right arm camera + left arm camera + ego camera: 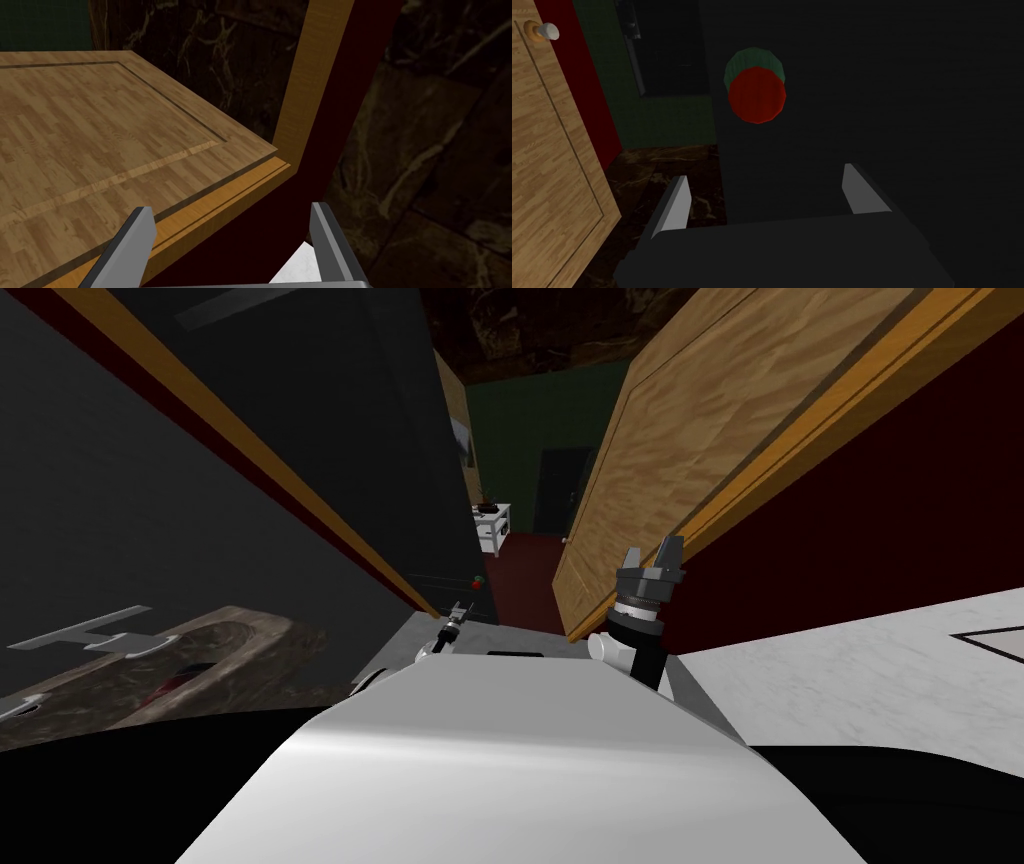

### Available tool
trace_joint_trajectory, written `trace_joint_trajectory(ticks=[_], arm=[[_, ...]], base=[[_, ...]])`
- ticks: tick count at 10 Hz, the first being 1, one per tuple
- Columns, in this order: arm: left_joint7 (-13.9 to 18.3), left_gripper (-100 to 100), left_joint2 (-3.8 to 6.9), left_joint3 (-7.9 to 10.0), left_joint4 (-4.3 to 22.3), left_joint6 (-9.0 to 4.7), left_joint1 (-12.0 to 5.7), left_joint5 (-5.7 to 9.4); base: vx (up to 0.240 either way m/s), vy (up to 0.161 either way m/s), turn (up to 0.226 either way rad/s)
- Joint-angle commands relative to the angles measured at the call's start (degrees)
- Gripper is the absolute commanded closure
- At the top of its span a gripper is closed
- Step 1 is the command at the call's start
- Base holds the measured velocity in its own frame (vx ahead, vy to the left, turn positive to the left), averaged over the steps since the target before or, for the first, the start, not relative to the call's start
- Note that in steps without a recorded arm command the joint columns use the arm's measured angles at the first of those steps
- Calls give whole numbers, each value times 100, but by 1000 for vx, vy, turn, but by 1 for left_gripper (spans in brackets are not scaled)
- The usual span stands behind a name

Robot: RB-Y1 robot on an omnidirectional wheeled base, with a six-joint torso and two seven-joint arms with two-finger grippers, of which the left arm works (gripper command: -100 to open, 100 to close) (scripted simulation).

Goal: Push the door open

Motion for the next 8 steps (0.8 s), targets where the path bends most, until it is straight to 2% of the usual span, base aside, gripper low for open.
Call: trace_joint_trajectory(ticks=[1, 8], arm=[[-30, -100, -21, 17, 11, 12, -10, 13], [-163, -100, -117, 95, 59, 66, -56, 71]], base=[[126, -10, -34], [194, -2, -32]])
